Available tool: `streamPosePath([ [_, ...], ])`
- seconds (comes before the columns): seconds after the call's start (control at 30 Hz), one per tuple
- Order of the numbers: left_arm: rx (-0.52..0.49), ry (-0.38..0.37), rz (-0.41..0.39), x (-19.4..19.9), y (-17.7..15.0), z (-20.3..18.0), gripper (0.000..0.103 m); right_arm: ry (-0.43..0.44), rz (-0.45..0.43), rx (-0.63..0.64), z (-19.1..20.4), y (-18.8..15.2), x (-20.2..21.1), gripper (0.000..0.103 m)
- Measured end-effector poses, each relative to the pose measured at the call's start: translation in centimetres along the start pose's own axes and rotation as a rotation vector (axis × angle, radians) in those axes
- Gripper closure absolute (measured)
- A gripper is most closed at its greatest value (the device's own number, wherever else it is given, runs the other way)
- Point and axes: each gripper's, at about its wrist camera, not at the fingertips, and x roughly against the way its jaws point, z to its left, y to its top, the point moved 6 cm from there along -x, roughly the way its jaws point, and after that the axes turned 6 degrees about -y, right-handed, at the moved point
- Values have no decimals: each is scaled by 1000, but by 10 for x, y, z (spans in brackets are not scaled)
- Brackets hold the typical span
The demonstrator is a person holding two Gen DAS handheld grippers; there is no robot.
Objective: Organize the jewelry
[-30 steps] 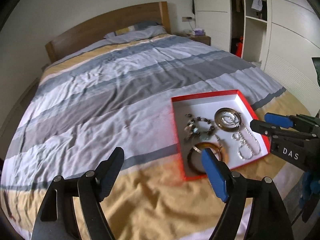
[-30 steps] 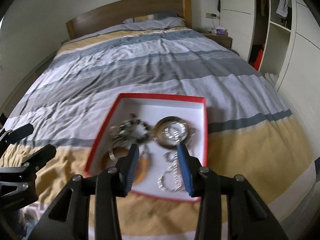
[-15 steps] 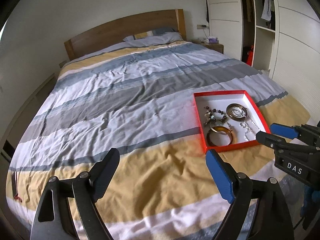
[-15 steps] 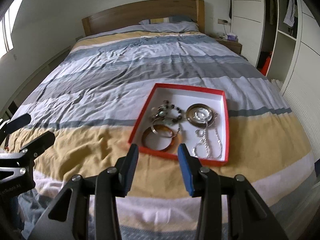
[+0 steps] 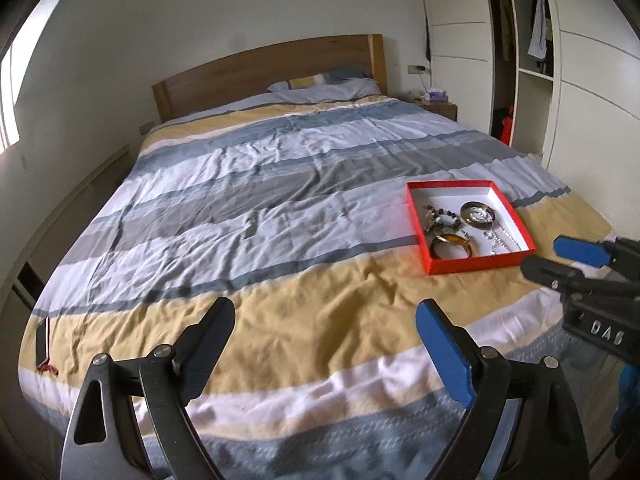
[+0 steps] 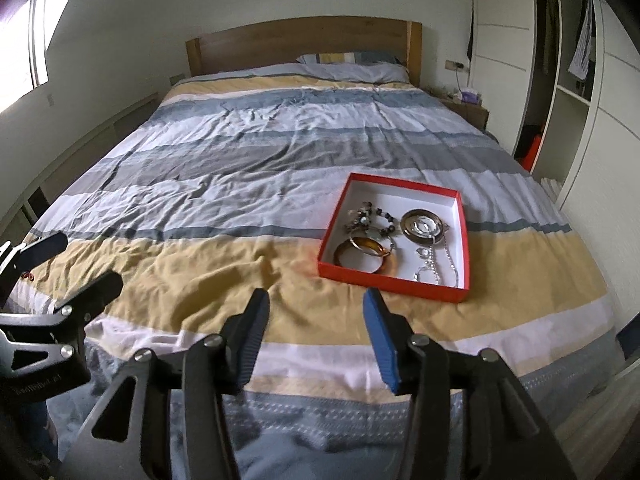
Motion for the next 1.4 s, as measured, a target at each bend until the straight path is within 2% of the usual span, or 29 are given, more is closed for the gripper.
streamPosePath([
  [0.13, 19, 34, -20, 21, -15, 20, 9, 5, -31, 21, 16, -1, 21, 46],
  [0.43, 112, 120, -22, 53, -52, 70, 9, 24, -87, 79, 45, -9, 59, 41],
  [0.73, 174, 164, -35, 62, -52, 99, 6, 26, -119, 74, 44, 5, 68, 41],
  [0.93, 218, 200, 16, 32, -67, 130, 6, 21, -47, 63, 48, 6, 20, 40],
  [1.17, 275, 249, 99, -12, -94, 173, 6, 32, 78, 50, 64, -21, -63, 40],
  [1.4, 369, 247, 168, -59, -121, 210, 6, 24, 172, 60, 74, -43, -130, 40],
])
